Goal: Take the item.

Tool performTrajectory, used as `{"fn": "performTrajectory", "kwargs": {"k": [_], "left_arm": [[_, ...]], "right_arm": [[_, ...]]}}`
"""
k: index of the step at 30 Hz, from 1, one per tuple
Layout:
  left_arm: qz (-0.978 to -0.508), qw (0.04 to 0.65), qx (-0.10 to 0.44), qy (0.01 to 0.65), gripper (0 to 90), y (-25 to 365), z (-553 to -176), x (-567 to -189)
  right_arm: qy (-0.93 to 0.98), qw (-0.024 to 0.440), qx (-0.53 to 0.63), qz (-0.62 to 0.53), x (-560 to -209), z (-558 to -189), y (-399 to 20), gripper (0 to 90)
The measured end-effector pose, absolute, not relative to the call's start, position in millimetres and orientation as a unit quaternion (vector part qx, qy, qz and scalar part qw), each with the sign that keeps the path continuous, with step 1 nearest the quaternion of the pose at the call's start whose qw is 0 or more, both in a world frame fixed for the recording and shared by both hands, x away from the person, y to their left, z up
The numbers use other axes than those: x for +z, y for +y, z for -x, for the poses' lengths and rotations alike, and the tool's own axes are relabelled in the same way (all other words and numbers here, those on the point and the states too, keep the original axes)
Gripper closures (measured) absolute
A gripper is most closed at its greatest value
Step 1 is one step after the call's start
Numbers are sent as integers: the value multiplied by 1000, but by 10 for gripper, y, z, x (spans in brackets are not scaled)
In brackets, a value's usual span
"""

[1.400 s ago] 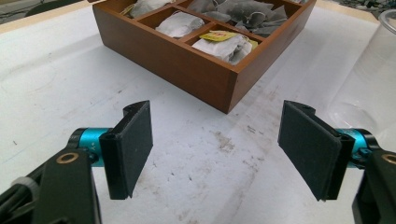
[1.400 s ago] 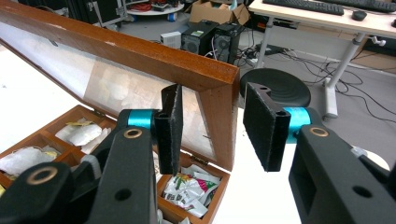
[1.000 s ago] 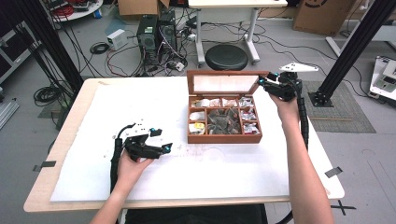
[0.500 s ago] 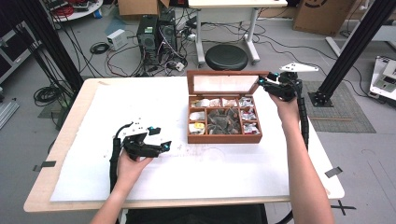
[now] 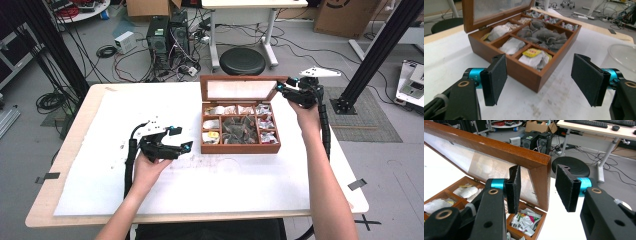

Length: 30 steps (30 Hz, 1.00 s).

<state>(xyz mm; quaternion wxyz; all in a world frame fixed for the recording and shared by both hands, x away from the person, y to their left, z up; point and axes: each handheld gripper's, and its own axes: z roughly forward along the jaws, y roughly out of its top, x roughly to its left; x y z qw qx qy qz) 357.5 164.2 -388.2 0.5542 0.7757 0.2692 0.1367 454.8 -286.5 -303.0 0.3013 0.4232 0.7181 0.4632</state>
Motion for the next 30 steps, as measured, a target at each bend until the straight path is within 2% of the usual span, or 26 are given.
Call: {"fn": "performTrajectory", "kwargs": {"k": [5,8,20,28,30], "left_arm": [[-780,553,128,264,293,1499,-3694,-3816],[-782,554,125,258,325,1456,-3742,-3797],[-809,521,38,268,397,1017,-4148,-3676],[-803,528,12,275,467,751,-4352,-3697],[-801,526,-13,286,482,662,-4438,-3724]], "right_arm": [[717,302,465,-423,-3033,-4556,-2865,571],[717,302,465,-422,-3034,-4558,-2866,571],[718,302,466,-421,-3034,-4560,-2870,571],[718,302,465,-420,-3033,-4559,-2871,571],[719,303,464,-419,-3032,-4558,-2871,571]]}}
